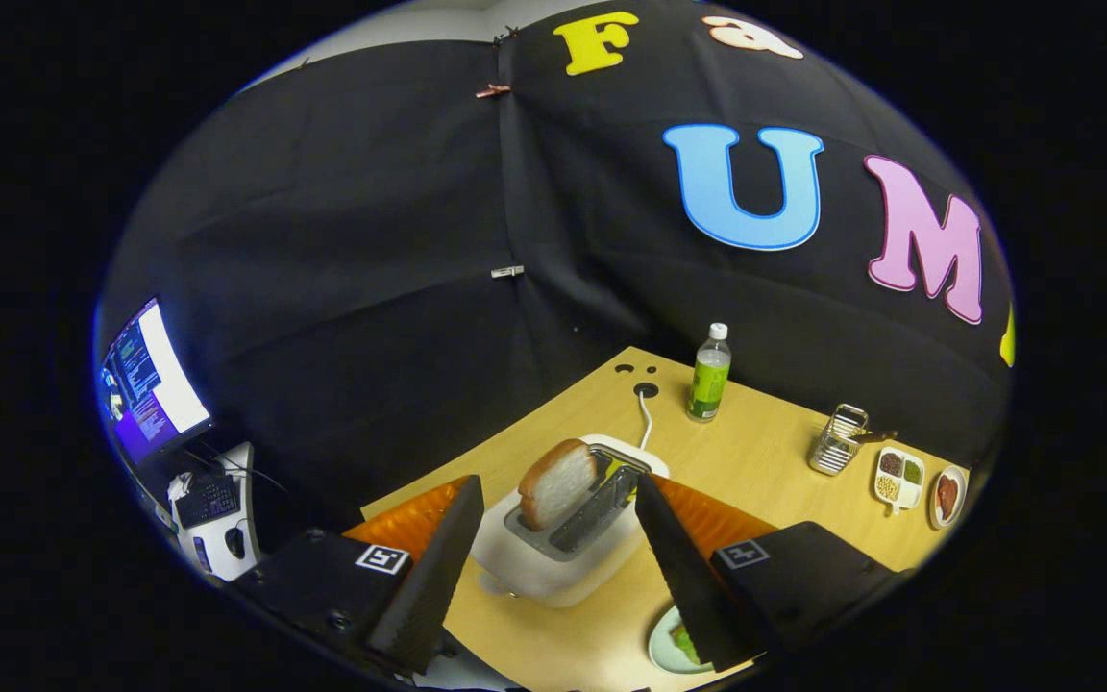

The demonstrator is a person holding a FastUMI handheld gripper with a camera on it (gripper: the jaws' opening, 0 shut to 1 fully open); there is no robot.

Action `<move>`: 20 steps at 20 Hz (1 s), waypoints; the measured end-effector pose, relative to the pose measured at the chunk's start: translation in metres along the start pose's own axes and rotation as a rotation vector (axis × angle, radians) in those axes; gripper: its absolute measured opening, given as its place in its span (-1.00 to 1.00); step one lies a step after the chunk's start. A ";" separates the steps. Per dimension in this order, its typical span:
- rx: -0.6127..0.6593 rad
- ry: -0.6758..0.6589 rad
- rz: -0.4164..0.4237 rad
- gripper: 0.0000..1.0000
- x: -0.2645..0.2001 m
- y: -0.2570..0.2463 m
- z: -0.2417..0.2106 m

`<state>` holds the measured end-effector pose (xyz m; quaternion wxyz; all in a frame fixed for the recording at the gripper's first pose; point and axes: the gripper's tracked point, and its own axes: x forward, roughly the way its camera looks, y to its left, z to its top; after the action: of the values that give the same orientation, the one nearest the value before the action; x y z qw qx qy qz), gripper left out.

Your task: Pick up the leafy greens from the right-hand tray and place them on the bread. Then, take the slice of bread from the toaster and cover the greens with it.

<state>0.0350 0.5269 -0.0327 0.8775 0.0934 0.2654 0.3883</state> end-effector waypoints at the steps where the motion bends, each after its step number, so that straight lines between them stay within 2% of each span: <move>1: 0.037 0.014 -0.008 0.98 0.012 0.006 -0.003; 3: 0.109 0.041 -0.024 0.98 0.035 0.016 -0.007; 8: 0.194 0.106 -0.125 0.99 0.092 0.003 -0.024; 12: 0.259 0.160 -0.183 0.95 0.119 -0.007 -0.042; 14: 0.293 0.177 -0.206 0.69 0.124 -0.011 -0.048; 16: 0.325 0.189 -0.233 -0.06 0.122 -0.016 -0.051; 17: 0.326 0.191 -0.276 -0.43 0.121 -0.022 -0.055; 19: 0.336 0.187 -0.290 -0.71 0.117 -0.027 -0.052; 20: 0.345 0.195 -0.282 -0.76 0.116 -0.025 -0.054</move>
<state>0.0857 0.5923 -0.1331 0.8644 0.1661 0.4216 0.2179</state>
